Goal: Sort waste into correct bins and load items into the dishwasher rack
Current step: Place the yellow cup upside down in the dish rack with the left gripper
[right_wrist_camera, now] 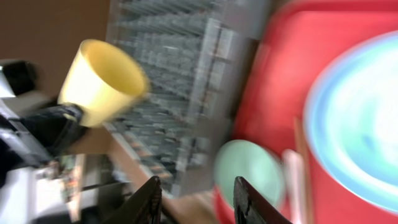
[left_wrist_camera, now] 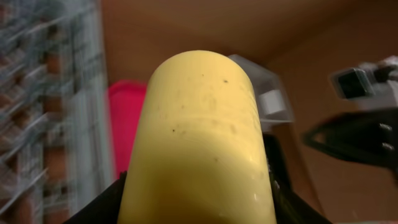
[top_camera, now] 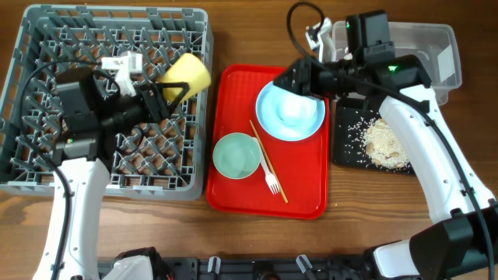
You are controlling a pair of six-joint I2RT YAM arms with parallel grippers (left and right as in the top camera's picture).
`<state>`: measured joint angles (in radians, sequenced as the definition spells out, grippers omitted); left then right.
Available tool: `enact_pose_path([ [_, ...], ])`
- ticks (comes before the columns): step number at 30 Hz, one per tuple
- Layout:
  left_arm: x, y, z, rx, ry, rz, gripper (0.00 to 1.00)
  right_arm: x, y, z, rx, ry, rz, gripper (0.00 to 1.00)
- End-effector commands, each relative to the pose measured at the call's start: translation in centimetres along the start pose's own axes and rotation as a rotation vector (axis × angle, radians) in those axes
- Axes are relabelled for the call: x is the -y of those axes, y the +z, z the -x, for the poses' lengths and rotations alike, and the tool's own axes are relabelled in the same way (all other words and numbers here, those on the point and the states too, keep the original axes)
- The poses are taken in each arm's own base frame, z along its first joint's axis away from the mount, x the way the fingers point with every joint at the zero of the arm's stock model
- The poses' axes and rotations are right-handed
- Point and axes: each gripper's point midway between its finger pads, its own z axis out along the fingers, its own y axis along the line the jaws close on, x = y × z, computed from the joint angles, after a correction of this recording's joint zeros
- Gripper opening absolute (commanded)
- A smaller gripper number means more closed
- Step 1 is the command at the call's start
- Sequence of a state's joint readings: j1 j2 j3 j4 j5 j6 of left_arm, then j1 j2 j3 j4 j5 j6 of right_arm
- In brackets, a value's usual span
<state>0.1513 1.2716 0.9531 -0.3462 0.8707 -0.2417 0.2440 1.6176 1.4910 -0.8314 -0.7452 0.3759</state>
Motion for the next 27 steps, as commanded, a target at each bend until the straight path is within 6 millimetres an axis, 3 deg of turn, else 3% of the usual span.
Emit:
enact_pose_path([
  [1, -5.0, -4.1, 1.4, 0.049, -0.088, 0.386, 0.04, 4.8, -0.9, -0.2, 0.019, -0.061, -0.276, 0.38],
  [5, -6.0, -7.4, 1.2, 0.022, -0.175, 0.546, 0.04, 7.1, -3.0, -1.0, 0.023, -0.071, -0.460, 0.38],
  [10, -7.8, -10.8, -0.6, -0.023, -0.279, 0.705, 0.04, 10.1, -7.6, -2.2, 0.036, -0.080, -0.751, 0.42],
  [11, -8.3, -11.4, -1.1, -0.034, -0.297, 0.741, 0.04, 10.2, -8.1, -2.4, 0.037, -0.085, -0.770, 0.45],
  [12, -8.8, -12.0, -1.5, -0.043, -0.311, 0.776, 0.04, 10.1, -8.4, -2.5, 0.040, -0.086, -0.776, 0.54],
  [17, -9.6, -13.1, -2.7, -0.079, -0.333, 0.856, 0.04, 9.7, -8.5, -2.7, 0.044, -0.088, -0.762, 0.72],
  [27, -10.0, -13.2, -4.0, -0.135, -0.370, 0.876, 0.04, 9.7, -8.4, -2.9, 0.034, -0.085, -0.758, 0.73],
])
